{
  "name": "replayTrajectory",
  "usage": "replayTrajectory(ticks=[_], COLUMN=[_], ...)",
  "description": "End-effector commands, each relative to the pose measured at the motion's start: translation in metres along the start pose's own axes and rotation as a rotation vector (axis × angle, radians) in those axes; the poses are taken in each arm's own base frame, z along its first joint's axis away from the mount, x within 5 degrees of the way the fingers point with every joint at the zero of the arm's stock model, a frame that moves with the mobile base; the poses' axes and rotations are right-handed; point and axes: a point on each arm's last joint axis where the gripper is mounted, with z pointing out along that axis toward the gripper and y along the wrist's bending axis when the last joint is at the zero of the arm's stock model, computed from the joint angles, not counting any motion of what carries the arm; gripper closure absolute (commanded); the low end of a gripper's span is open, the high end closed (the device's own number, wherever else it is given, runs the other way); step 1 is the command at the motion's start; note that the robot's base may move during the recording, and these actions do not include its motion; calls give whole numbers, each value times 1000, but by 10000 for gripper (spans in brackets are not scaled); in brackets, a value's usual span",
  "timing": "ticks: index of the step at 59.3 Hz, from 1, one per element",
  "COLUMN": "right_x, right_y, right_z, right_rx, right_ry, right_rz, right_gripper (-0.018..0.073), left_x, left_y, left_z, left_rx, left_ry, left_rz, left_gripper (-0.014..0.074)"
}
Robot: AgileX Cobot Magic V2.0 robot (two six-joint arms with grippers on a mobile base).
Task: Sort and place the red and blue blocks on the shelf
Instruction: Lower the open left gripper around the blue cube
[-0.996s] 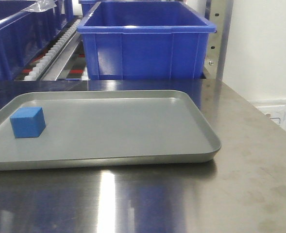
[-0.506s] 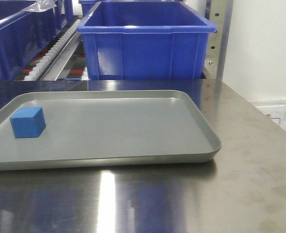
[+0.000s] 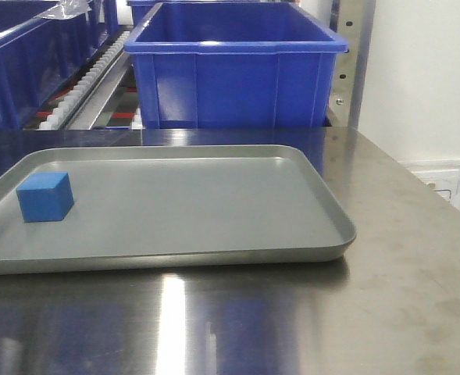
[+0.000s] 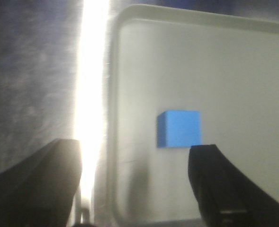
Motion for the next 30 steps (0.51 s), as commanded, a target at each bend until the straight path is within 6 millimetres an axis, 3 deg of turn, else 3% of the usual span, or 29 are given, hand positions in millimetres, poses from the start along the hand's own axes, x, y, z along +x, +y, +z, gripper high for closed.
replayTrajectory(ticks=[1, 17, 30], right_x=[-17, -17, -17], right_y=[5, 5, 5], right_z=[-6, -6, -6], right_rx=[-33, -33, -33], right_ry=[-121, -121, -121], right_rz=[-22, -22, -22], right_gripper=[507, 507, 507], left_x=[-20, -32, -28], left_y=[-20, -55, -62], left_z=[-2, 38, 66], left_rx=[63, 98, 76], left_ry=[-67, 50, 134], left_rz=[24, 99, 111], left_gripper=[72, 80, 80])
